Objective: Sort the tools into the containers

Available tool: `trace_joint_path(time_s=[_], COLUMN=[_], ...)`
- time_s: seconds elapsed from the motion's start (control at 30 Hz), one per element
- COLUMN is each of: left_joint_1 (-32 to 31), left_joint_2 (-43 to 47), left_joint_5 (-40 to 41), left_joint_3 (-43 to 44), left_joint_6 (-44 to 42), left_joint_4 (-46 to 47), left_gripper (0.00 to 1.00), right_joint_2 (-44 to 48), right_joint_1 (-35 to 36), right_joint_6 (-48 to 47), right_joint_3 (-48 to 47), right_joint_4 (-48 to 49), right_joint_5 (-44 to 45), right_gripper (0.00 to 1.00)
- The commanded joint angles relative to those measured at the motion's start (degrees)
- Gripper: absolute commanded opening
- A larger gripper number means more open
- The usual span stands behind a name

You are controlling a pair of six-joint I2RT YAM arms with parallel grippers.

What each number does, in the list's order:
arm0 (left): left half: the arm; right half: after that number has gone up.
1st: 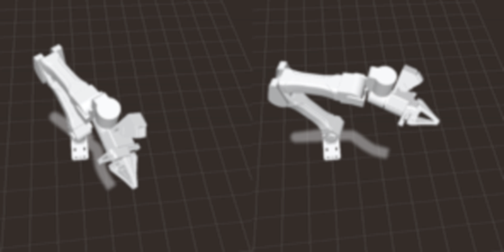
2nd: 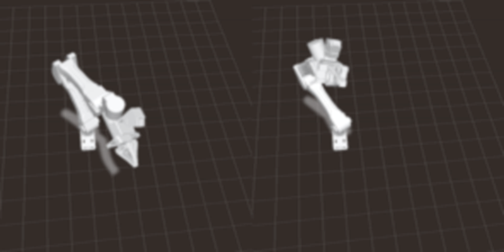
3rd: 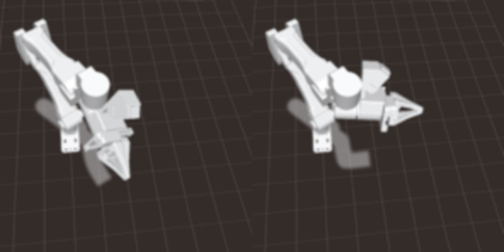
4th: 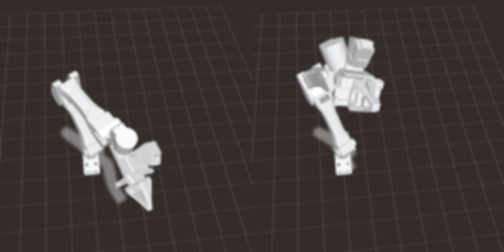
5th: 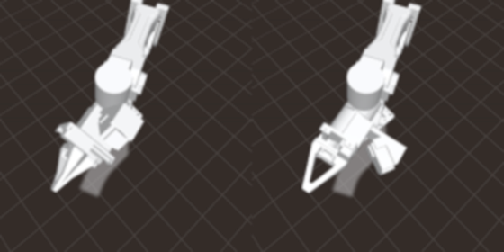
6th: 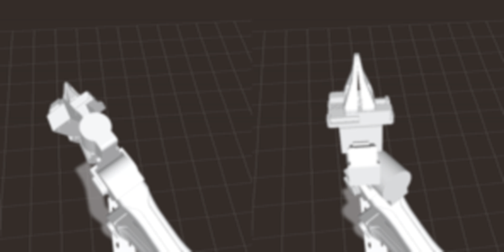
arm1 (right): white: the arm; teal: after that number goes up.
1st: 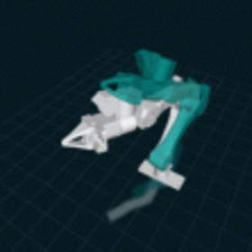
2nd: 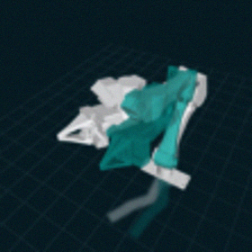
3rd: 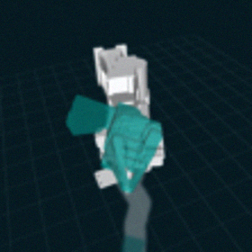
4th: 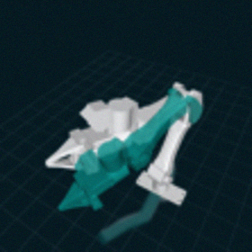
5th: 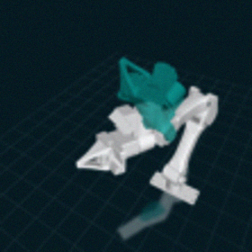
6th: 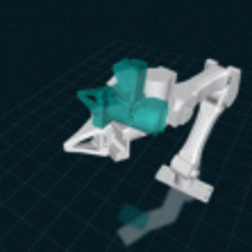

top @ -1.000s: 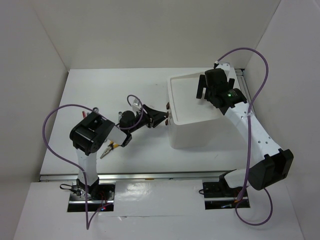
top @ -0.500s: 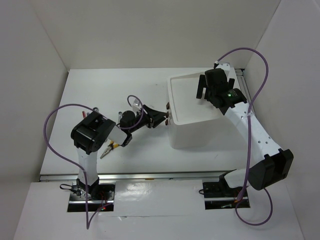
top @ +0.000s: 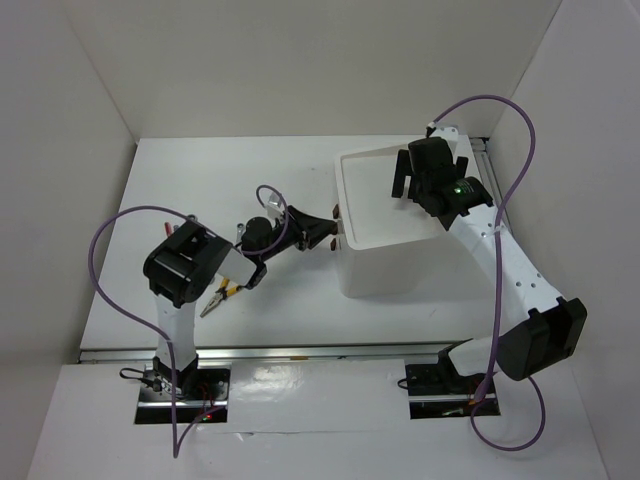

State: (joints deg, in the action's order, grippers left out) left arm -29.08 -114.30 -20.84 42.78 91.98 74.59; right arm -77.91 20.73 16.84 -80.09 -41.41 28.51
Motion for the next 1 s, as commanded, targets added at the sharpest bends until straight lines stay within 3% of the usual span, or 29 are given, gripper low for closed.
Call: trace_joint_path(time_s=[0.0,0.3,0.57,0.9,0.97], left_joint_1=[-0.8,-0.8,6.39,22.39,23.18], left_joint_2=[-1.53,-0.4,3.72,16.37,19.1], left_joint_5=[-0.08,-1.22,-4.74,-12.9,-13.52], left_joint_3=[2.3,1.07,-4.19,-15.96,-16.51], left_joint_6=[0.38,-0.14,0.39,-0.31,-2.15], left_joint_4=[30.62,30.62,29.39,25.53,21.32], left_gripper=[0.41,0.0,0.0,0.0,0.26], right_joint_2=[-0.49,-0.49,0.04,1.18,1.18], right_joint_1=[0.54,0.54,0.54,0.54,0.54], right_joint_6=[-1.11,-1.11,-1.11,-1.11,-1.11], right_joint_3=[0.11,0.11,0.64,1.16,1.17], right_joint_4=[-2.19,-2.19,-2.19,-1.66,-1.66], right_joint_5=[0.58,0.58,1.11,0.67,0.05], right_gripper=[1.0,1.0,1.0,1.0,1.0])
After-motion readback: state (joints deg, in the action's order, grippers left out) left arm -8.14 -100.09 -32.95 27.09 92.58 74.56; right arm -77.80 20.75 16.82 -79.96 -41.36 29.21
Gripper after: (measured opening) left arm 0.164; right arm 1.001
